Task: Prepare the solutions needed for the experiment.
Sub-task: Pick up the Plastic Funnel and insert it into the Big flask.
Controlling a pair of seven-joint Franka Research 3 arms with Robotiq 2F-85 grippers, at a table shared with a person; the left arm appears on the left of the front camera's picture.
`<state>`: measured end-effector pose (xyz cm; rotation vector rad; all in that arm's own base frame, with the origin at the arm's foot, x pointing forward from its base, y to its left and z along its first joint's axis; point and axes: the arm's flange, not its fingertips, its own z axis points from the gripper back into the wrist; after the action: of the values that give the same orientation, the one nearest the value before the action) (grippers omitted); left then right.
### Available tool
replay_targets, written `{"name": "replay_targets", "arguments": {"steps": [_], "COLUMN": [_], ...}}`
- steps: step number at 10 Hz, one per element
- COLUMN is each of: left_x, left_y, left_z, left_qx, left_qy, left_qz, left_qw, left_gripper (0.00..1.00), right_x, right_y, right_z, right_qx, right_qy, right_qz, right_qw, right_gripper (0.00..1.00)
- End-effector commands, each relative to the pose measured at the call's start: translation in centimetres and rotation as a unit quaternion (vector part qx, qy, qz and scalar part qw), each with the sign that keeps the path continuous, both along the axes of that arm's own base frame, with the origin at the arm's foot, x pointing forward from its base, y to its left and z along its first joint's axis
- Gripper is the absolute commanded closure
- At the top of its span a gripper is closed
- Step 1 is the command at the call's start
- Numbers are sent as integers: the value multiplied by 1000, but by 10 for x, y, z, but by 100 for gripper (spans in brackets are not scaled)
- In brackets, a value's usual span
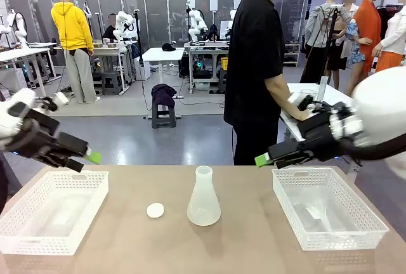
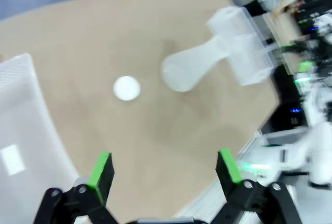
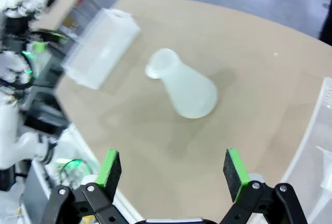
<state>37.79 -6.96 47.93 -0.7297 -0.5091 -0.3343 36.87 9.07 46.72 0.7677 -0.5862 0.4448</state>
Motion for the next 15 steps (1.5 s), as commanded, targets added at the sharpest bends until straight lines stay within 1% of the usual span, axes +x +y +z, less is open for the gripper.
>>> {"name": "replay_targets", "arguments": {"steps": [1,2,3,4,5,6,7,8,10,13,14,15], "left_x": [12,12,12,9,8,7,4,5,7,10,10,13], "left_y": [27,42,57,59,61,61,59,59,59,43,41,39], "left_z": [1,7,15,20,24,26,27,26,21,16,15,13], "left_qx": [-78,-97,-123,-152,-194,-226,-255,-274,-292,-297,-292,-274], "left_qy": [74,102,121,131,151,150,135,128,131,150,146,130], "left_qz": [1,-9,-13,-29,-34,-54,-63,-78,-83,-80,-86,-64], "left_qw": [994,990,985,979,969,961,955,950,944,940,941,951], "left_gripper": [0,0,0,0,0,0,0,0,0,0,0,0], "right_x": [4,2,1,2,3,7,9,9,11,12,11,8], "right_y": [-24,-40,-54,-66,-72,-78,-85,-89,-93,-95,-94,-87], "right_z": [-1,2,4,6,8,9,10,12,13,13,12,15], "right_qx": [105,150,164,174,183,189,194,200,216,261,258,231], "right_qy": [48,61,81,115,135,157,179,183,191,194,181,129], "right_qz": [11,-1,-9,-11,-12,-13,-10,-8,-11,8,13,-4], "right_qw": [993,987,983,978,974,969,964,963,957,946,949,964], "right_gripper": [0,0,0,0,0,0,0,0,0,0,0,0]}}
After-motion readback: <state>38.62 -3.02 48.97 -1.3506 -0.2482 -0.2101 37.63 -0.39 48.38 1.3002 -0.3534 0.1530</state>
